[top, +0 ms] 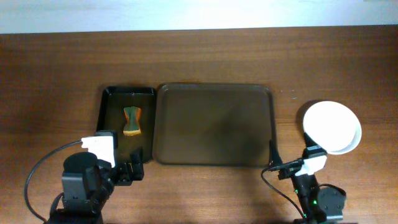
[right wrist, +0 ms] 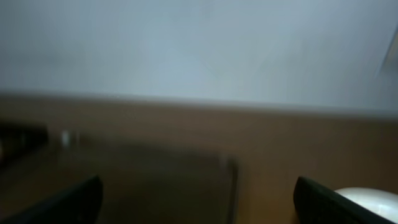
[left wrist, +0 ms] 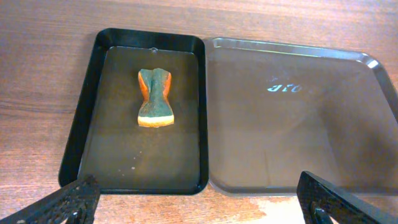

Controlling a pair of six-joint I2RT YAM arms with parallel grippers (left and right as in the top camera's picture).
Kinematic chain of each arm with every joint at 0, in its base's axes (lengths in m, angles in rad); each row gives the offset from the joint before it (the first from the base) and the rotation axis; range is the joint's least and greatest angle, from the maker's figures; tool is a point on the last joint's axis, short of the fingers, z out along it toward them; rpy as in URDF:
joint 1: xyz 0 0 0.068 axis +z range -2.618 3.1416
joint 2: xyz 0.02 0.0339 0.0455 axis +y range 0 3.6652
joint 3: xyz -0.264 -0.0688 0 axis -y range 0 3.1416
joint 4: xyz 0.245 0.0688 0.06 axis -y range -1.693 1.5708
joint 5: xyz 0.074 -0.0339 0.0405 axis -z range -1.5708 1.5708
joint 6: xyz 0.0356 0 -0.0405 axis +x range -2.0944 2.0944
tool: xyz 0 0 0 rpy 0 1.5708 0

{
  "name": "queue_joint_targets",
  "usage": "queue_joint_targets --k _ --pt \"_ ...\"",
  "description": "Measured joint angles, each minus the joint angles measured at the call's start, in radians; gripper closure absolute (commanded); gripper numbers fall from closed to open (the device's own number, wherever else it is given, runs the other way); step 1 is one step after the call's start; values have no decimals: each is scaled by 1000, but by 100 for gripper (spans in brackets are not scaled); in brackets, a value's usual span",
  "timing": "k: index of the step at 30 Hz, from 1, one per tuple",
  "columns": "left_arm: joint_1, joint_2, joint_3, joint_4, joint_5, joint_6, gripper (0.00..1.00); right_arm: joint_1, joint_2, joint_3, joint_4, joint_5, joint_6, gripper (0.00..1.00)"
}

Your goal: Clean dirty plates on tray and stack at the side

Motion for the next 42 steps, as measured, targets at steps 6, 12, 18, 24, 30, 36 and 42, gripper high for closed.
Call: queue_joint_targets --k 6,12,18,24,30,36,42 --pt "0 0 0 0 0 0 0 0 0 0 -5 15 0 2" --pt "0 0 0 0 0 0 0 0 0 0 -6 15 0 2" --pt "0 0 0 0 0 0 0 0 0 0 -6 15 0 2" --pt "3 -111 -124 176 -11 -3 0 0 0 0 -7 18 0 2" --pt "17 -418 -575 760 -7 -7 0 0 -1 0 -7 19 0 2" --pt "19 -568 -741 929 -48 -7 0 0 -2 0 -8 19 0 2" --pt "19 -573 -749 776 -60 -7 0 0 -2 0 -8 19 0 2"
